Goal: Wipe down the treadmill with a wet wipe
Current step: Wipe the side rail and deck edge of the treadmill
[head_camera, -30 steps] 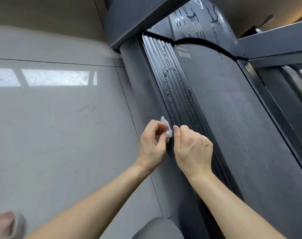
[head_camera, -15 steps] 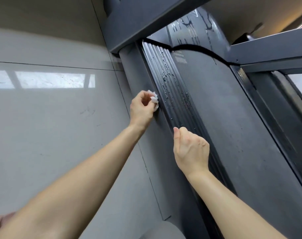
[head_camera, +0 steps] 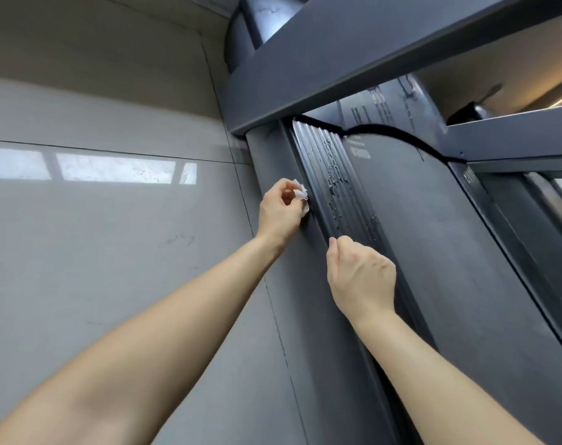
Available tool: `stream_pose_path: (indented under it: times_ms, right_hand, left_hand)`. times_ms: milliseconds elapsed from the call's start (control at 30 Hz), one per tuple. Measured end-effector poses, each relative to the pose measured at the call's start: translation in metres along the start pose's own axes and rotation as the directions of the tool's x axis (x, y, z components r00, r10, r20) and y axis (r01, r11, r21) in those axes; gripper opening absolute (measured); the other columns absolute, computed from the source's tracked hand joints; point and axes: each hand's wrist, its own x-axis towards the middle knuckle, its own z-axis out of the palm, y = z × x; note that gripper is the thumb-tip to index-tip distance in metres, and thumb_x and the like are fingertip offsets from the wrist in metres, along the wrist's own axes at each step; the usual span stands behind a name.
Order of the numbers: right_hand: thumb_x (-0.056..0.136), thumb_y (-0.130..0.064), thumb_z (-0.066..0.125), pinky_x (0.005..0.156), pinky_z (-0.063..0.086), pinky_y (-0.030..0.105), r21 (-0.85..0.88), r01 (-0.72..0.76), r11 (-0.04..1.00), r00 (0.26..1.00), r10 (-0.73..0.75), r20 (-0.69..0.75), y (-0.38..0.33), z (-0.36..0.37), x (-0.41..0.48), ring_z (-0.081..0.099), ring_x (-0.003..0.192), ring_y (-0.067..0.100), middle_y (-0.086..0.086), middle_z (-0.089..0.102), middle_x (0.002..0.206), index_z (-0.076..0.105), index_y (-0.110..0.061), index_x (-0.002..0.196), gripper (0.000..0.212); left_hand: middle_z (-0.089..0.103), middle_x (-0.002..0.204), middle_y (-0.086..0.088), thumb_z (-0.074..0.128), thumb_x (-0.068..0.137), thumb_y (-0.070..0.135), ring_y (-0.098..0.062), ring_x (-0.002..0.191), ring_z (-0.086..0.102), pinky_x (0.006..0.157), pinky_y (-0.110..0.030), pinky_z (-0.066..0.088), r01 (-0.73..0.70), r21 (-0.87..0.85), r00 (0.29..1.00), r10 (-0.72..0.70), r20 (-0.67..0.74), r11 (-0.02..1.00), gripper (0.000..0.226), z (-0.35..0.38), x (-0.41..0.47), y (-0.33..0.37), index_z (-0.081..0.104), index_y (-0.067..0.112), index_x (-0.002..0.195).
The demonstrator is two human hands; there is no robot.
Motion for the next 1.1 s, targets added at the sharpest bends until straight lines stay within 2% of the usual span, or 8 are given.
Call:
stream_pose_path:
  times_ms: [100,233,433,567,767,867,967,1100]
  right_hand:
    - [0.103,-0.027,0.040,0.046,0.011,0.024,0.027,-0.001,1.000,0.998,0.003,-0.055,0.002,0.006,-0.003,0.024,0.038,0.018,-0.006,0.025,0.048,0.029,-0.022,0.066,0.039]
    - [0.102,-0.026,0.042,0.046,0.009,0.023,0.041,0.002,0.999,0.997,0.001,-0.078,0.002,0.008,0.002,0.020,0.040,0.016,-0.008,0.022,0.050,0.028,-0.022,0.066,0.039]
    - [0.101,-0.026,0.043,0.045,0.015,0.024,0.024,0.002,1.000,0.998,0.000,-0.068,0.002,0.007,0.001,0.034,0.034,0.020,-0.004,0.032,0.045,0.032,-0.023,0.065,0.037]
    - [0.100,-0.027,0.043,0.045,0.019,0.025,0.018,0.000,1.000,0.998,0.002,-0.068,0.001,0.009,-0.001,0.048,0.036,0.024,0.000,0.045,0.045,0.043,-0.020,0.063,0.038]
    - [0.101,-0.026,0.042,0.046,0.009,0.024,0.064,-0.003,0.998,0.996,0.009,-0.089,0.000,0.007,0.001,0.023,0.040,0.018,-0.007,0.024,0.050,0.029,-0.023,0.067,0.038]
    - [0.103,-0.026,0.041,0.047,0.000,0.022,0.078,-0.002,0.997,0.998,0.007,-0.064,0.001,0.008,0.002,0.021,0.041,0.016,-0.008,0.022,0.050,0.028,-0.022,0.065,0.039]
    - [0.102,-0.026,0.041,0.047,0.001,0.023,0.075,-0.018,0.997,0.998,0.022,-0.060,0.001,0.007,0.002,0.021,0.040,0.016,-0.008,0.022,0.050,0.028,-0.022,0.065,0.040]
    - [0.102,-0.026,0.041,0.045,0.014,0.025,0.058,-0.021,0.998,0.996,0.026,-0.087,0.000,0.008,0.001,0.022,0.041,0.017,-0.007,0.024,0.049,0.029,-0.022,0.066,0.039]
  left_hand:
    - [0.066,0.085,0.002,0.057,0.097,-0.001,-0.006,0.077,0.063,0.068,-0.017,0.054,-0.003,-0.015,0.998,0.002,-0.068,1.000,0.016,-0.004,0.069,0.012,0.063,0.013,0.091]
    - [0.067,0.088,-0.001,0.056,0.094,-0.002,-0.013,0.080,0.063,0.070,-0.022,0.053,-0.006,0.005,0.992,0.006,-0.127,1.000,0.022,-0.011,0.117,0.019,0.063,0.018,0.087]
    - [0.059,0.079,0.004,0.054,0.100,0.001,-0.011,0.067,0.054,0.064,-0.027,0.048,-0.120,-0.016,0.991,0.121,0.057,0.993,0.018,0.001,-0.018,-0.022,0.055,0.009,0.085]
    - [0.058,0.084,0.003,0.056,0.097,0.003,-0.013,0.072,0.054,0.067,-0.036,0.050,-0.051,0.011,0.992,0.050,0.113,0.999,0.020,0.004,-0.093,-0.051,0.055,0.017,0.083]
    - [0.059,0.073,0.010,0.060,0.097,0.018,-0.008,0.061,0.049,0.065,-0.028,0.042,-0.033,-0.046,0.997,0.030,-0.064,0.998,0.017,0.000,0.059,-0.016,0.054,0.023,0.082]
    - [0.067,0.087,0.004,0.065,0.098,0.016,-0.010,0.072,0.057,0.071,-0.030,0.045,0.056,-0.036,0.987,-0.061,-0.148,0.998,0.012,-0.014,0.120,-0.006,0.059,0.021,0.088]
    - [0.069,0.097,0.001,0.064,0.099,0.015,-0.011,0.093,0.065,0.080,-0.029,0.048,0.068,-0.034,0.989,-0.072,-0.129,0.997,0.012,-0.011,0.089,-0.014,0.061,0.021,0.088]
    - [0.059,0.078,0.004,0.056,0.102,0.004,-0.003,0.066,0.050,0.062,-0.018,0.045,0.155,-0.104,0.983,-0.164,-0.077,0.982,0.017,-0.008,-0.020,-0.057,0.056,0.014,0.088]
